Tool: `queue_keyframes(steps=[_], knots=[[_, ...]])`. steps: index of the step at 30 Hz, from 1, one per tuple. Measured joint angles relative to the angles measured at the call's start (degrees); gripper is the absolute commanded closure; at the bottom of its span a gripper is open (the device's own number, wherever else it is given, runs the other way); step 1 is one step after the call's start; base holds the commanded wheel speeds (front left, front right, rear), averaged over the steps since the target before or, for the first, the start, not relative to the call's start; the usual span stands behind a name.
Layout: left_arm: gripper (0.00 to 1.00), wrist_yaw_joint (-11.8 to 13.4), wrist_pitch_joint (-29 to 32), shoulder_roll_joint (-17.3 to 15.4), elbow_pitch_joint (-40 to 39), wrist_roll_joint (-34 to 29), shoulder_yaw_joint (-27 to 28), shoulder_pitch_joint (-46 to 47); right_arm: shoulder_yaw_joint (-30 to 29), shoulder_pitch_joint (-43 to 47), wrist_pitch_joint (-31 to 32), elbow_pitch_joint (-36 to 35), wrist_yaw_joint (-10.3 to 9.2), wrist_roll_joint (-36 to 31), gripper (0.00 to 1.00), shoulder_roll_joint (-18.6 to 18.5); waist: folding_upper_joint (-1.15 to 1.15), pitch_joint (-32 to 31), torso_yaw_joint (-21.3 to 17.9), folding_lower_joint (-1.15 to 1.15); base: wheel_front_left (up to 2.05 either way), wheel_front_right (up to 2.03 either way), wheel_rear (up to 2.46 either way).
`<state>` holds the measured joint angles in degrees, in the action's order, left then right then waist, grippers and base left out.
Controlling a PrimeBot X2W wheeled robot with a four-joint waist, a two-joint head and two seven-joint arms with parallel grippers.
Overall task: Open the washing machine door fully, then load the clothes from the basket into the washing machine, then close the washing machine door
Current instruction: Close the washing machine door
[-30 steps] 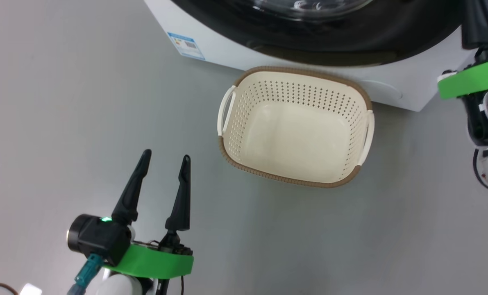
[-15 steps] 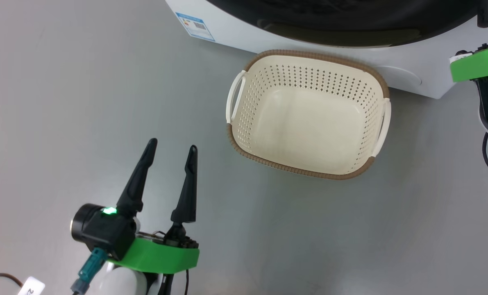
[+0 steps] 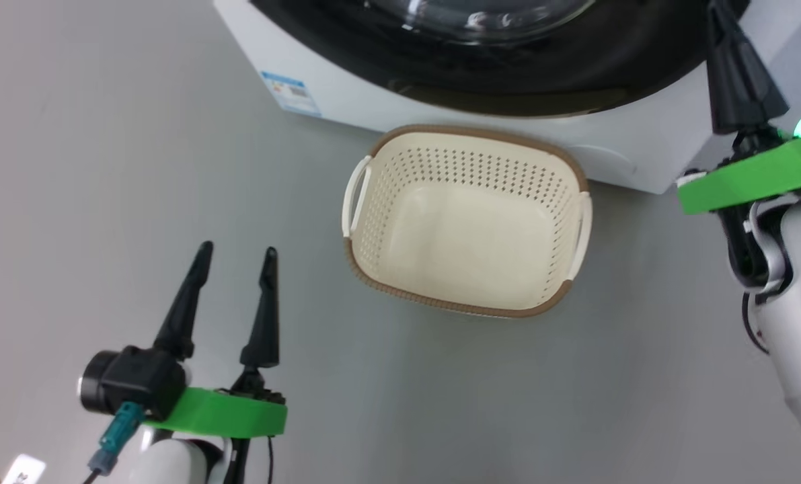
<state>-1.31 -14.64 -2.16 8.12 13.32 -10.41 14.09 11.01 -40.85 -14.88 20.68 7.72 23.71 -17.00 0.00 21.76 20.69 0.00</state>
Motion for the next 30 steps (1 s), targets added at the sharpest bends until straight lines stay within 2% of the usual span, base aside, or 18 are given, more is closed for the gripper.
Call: queue_keyframes(steps=[1, 2, 4, 14, 30], knots=[[0.0, -0.27, 0.0, 0.01, 0.37, -0.14, 0.73, -0.07, -0.05, 0.76, 0.0, -0.2, -0.01, 0.01, 0.33, 0.29, 0.0, -0.51, -0.42, 0.0, 0.0, 0.0, 0.0], [0.0, -0.66, 0.0, 0.02, 0.74, -0.41, 1.51, -0.13, -0.03, 1.43, 0.0, -0.52, -0.02, 0.01, 0.18, 0.41, 0.0, -1.0, -0.86, 0.0, 0.0, 0.0, 0.0], [0.0, -1.43, 0.0, 0.02, 1.34, -0.68, 2.91, -0.31, 0.0, 2.71, 0.0, -1.13, -0.07, 0.01, 0.01, 0.63, 0.0, -2.0, -1.83, 0.0, 0.0, 0.0, 0.0], [0.0, -4.21, 0.0, 0.01, 3.81, -3.9, 9.34, -1.69, -0.11, 11.15, 0.0, -3.35, -0.07, 0.01, 0.0, 2.48, 0.0, -6.7, -7.62, 0.0, 0.0, 0.0, 0.0], [0.0, -5.68, 0.0, -0.4, 4.06, -6.45, 17.22, -5.48, -0.04, 21.18, 0.01, -3.9, -0.07, -0.16, 0.0, 4.56, 0.0, -12.17, -18.79, -0.01, 0.0, 0.0, 0.0]])
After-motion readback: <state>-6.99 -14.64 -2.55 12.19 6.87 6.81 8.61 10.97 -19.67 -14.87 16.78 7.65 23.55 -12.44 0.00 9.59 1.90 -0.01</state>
